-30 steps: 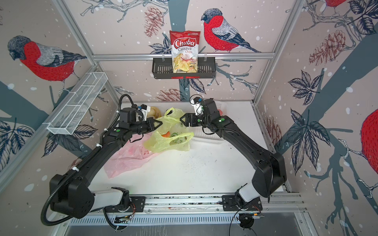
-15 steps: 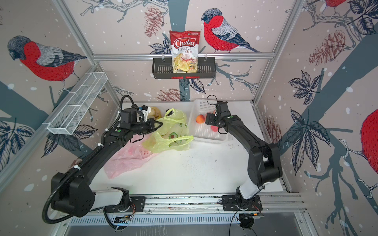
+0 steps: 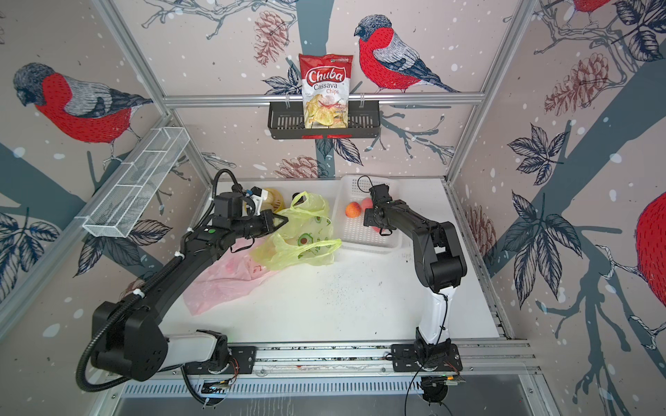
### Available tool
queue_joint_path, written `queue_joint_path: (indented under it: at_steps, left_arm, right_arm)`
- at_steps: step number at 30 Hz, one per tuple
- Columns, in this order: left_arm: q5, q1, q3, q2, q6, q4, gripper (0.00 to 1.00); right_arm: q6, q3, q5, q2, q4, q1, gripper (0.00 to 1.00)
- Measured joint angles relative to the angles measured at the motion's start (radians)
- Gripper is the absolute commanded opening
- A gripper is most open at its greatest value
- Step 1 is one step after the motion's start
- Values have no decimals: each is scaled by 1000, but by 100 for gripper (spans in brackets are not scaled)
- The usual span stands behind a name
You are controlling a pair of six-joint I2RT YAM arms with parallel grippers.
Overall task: Place the peach into a plastic bag & tie a knot
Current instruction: Pick up the peach from the basket, then place the peach in the plastic bag.
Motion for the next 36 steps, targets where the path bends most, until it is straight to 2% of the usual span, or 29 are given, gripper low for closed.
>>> queue_joint_path:
  at_steps: [3, 10, 17, 23, 29, 32, 36]
  left_arm:
    - [2, 0, -3, 0, 0, 5, 0]
    - [8, 0, -9, 0, 3, 8, 0]
    - [18, 0, -8, 0, 7, 9, 0]
    - [19, 0, -8, 2, 8, 10, 0]
    - [19, 0, -8, 2, 9, 11, 0]
    - [20, 0, -8, 2, 6, 11, 0]
    - [19, 0, -12, -2, 0, 12, 0]
  right_arm:
    - [0, 21, 3, 40, 4, 1, 81]
    - [2, 16, 4, 41, 14, 5, 61]
    - [2, -56, -33, -196, 21, 61, 57]
    - [-7, -87, -193, -381, -1, 166, 56]
    - [-18, -75, -436, -394, -24, 242, 55]
    - [-12, -8, -525, -323, -22, 293, 60]
    - [5, 102, -617, -205, -17, 326, 88]
